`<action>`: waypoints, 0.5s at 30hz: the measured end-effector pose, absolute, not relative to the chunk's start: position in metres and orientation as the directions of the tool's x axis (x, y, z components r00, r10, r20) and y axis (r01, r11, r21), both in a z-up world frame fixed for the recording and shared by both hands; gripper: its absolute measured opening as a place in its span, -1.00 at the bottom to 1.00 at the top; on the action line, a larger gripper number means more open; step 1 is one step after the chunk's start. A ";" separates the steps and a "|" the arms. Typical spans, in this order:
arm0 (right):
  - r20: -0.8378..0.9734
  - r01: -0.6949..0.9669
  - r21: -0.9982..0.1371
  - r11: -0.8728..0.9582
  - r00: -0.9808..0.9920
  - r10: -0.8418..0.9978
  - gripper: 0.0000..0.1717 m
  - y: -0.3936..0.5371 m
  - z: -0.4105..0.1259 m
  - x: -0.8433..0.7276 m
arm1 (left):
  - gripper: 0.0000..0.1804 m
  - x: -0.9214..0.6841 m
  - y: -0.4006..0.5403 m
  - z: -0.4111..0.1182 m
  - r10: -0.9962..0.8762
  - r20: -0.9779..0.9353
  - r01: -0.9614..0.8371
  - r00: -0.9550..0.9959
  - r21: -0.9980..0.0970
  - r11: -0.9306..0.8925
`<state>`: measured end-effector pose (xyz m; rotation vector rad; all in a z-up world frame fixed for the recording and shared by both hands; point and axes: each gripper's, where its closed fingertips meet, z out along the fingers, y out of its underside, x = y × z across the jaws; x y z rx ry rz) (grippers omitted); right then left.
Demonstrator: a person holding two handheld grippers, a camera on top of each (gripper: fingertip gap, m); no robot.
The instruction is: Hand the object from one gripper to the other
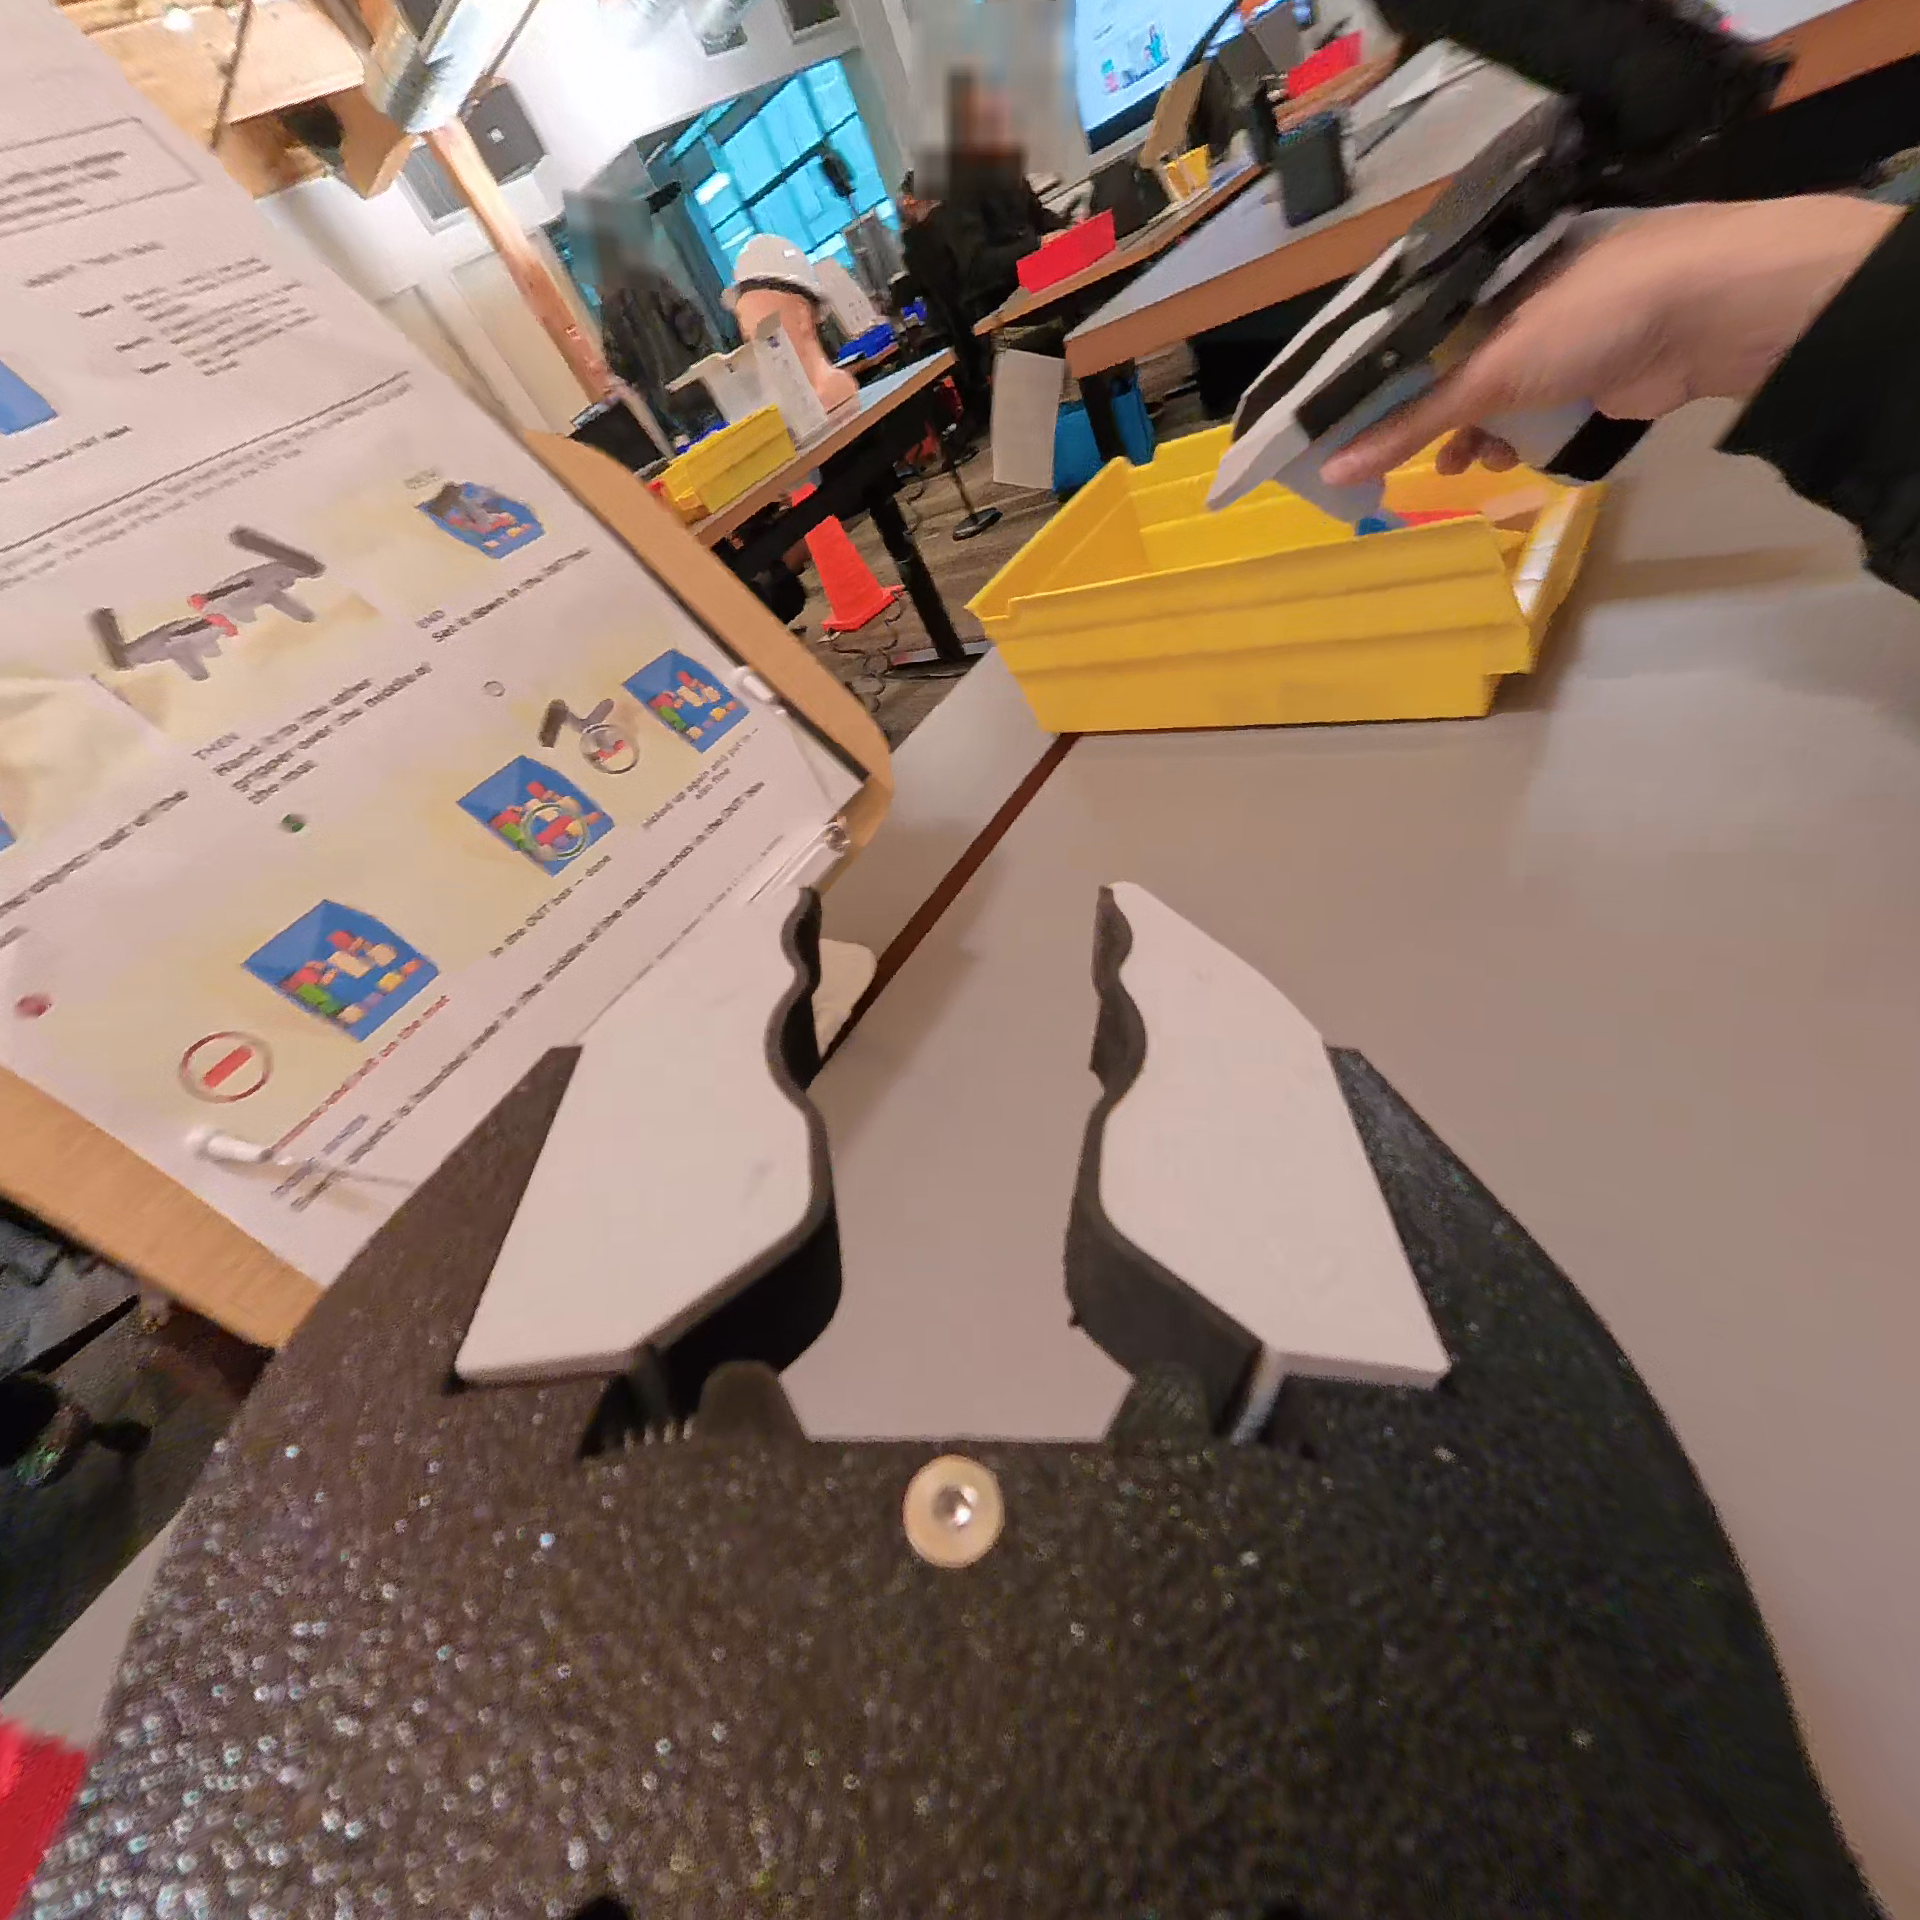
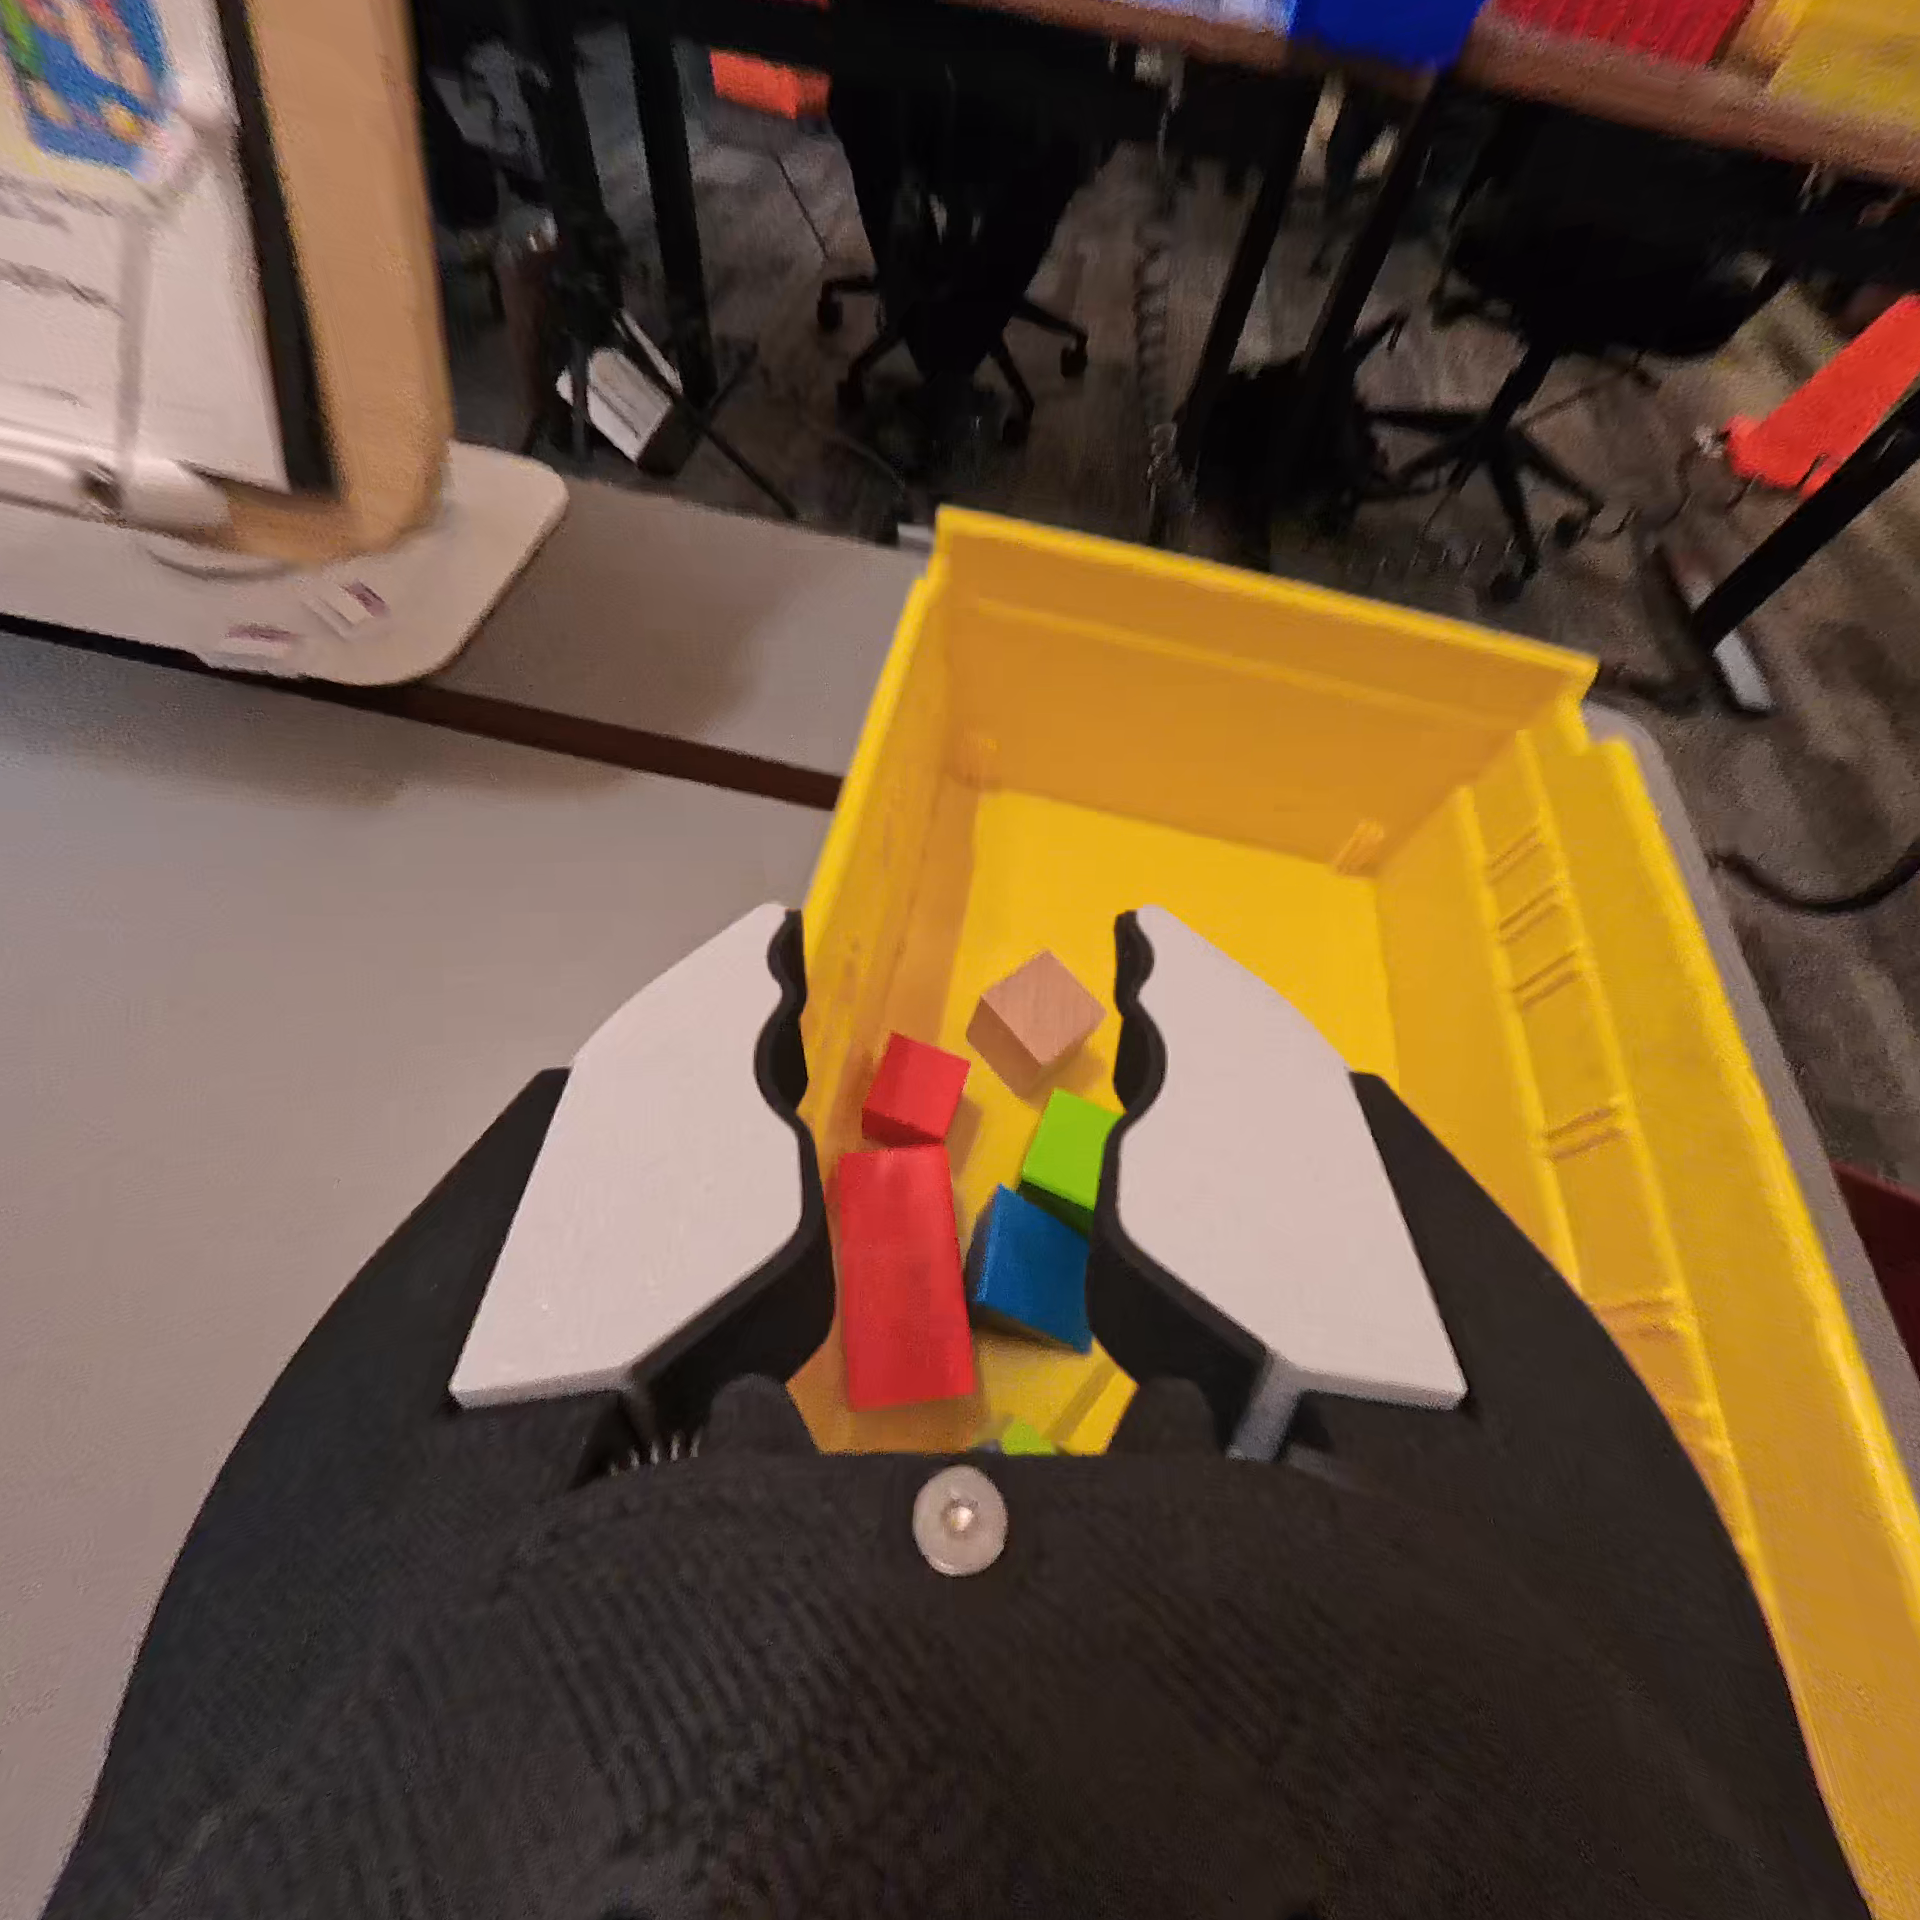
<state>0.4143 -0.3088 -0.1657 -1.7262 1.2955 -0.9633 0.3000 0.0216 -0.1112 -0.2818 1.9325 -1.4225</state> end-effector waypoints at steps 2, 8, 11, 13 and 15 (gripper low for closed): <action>0.115 -0.321 -0.928 -0.190 0.237 -0.965 -0.33 -0.291 -0.144 0.412 | -0.45 0.305 0.036 -0.104 -0.608 -0.390 0.196 -0.692 -0.911 0.362; -0.100 -0.149 -0.989 0.024 0.530 -0.842 -0.34 -0.203 -0.083 0.387 | -0.52 0.326 0.125 -0.081 -0.807 -0.244 0.019 -0.538 -0.960 0.278; -0.082 -0.111 -0.994 0.020 0.593 -0.801 -0.35 -0.176 -0.073 0.379 | -0.50 0.345 0.206 -0.090 -0.901 -0.198 -0.210 -0.386 -0.932 0.295; -0.038 -0.110 -0.993 -0.037 0.605 -0.795 -0.33 -0.165 -0.077 0.377 | -0.50 0.352 0.262 -0.108 -0.925 -0.192 -0.406 -0.328 -0.855 0.322; 0.001 -0.106 -0.991 -0.083 0.606 -0.795 -0.32 -0.159 -0.081 0.378 | -0.52 0.357 0.313 -0.126 -0.915 -0.235 -0.544 -0.328 -0.745 0.386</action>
